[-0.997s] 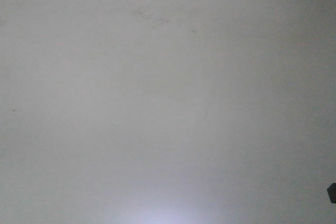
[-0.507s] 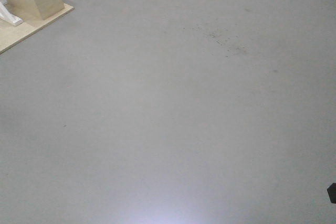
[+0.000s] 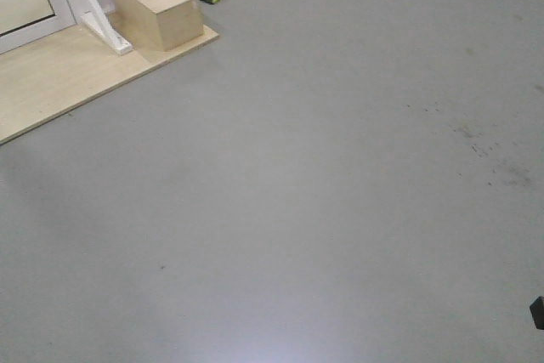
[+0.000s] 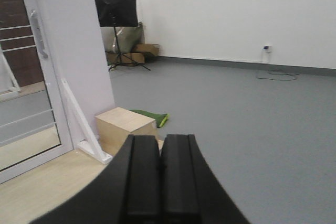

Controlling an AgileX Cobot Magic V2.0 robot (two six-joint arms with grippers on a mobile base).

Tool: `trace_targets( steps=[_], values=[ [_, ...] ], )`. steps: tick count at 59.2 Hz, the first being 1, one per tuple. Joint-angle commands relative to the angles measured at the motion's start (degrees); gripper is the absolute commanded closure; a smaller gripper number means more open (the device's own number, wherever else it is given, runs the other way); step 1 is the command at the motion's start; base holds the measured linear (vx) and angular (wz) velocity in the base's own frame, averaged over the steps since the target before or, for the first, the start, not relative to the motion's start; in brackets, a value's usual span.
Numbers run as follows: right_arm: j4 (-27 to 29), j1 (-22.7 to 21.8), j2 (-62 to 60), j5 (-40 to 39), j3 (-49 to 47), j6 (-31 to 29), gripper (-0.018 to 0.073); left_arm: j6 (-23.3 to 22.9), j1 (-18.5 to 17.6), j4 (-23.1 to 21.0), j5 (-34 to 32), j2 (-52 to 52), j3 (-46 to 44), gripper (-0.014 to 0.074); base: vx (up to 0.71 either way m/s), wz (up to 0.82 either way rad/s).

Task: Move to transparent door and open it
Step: 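Drive up to the white-framed glass sliding door and stop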

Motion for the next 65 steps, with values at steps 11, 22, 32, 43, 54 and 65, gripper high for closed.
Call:
trace_targets(
  steps=[11, 22, 32, 43, 54, 65],
  values=[
    [0.07, -0.32, -0.79, -4.85, 0.79, -0.34, 0.0567, -0.19, -0.21, -0.57, -4.92, -0.66, 1.84, 0.0602, 0.72, 0.57],
    [0.07, -0.32, -0.79, -4.85, 0.79, -0.34, 0.0567, -0.19, -0.21, -0.57, -4.92, -0.66, 1.84, 0.0602, 0.73, 0.68],
    [0.07, -0.32, -0.79, -4.85, 0.79, -0.34, 0.0567, -0.19, -0.21, -0.57, -4.92, -0.66, 1.84, 0.0602, 0.75, 0.73],
    [0.07, -0.32, -0.79, -4.85, 0.79, -0.34, 0.0567, -0.19, -0.21, -0.57, -4.92, -0.66, 1.84, 0.0602, 0.74, 0.64],
    [0.07, -0.32, -0.79, -4.85, 0.79, -0.34, 0.0567, -0.19, -0.21, -0.57, -4.92, -0.66, 1.84, 0.0602, 0.73, 0.45],
    [0.07, -0.32, -0.79, -4.85, 0.79, -0.34, 0.0567, -0.19, -0.21, -0.57, -4.92, -0.66, 1.84, 0.0602, 0.72, 0.28]
  ],
)
